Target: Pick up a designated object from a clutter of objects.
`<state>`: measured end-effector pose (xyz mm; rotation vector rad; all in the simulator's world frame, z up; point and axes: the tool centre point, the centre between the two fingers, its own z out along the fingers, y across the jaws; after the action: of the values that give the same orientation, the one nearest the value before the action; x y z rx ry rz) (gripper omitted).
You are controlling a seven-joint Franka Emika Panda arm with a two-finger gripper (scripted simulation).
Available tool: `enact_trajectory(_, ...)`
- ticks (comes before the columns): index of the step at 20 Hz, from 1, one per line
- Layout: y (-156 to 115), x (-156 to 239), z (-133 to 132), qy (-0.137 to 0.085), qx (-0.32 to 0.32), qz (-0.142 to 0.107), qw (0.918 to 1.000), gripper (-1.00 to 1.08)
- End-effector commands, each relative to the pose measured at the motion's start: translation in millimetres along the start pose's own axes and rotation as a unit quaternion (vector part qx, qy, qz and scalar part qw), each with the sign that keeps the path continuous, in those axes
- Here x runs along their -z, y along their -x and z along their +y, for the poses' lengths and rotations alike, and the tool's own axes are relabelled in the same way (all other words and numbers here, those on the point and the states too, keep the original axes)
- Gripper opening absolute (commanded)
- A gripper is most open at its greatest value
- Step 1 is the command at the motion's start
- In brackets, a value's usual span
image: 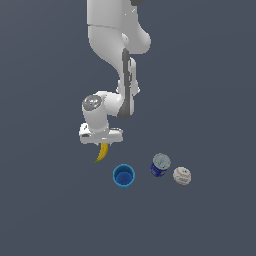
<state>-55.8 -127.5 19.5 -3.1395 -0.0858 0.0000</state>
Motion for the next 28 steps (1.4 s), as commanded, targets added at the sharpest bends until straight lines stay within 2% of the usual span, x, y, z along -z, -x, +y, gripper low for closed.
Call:
enact_trajectory(1, 0, -1, 1, 0.0, -0.001, 0.0, 1.0, -1.0)
enact_trajectory(16, 1, 14, 0, 0.0, 0.0, 0.0, 1.0, -1.0)
enact_trajectory(22, 4, 45, -1, 0.0, 0.0, 0.0, 1.0, -1.0)
enact_trajectory(28, 7, 92, -2, 0.0, -0.001, 0.0, 1.0, -1.0)
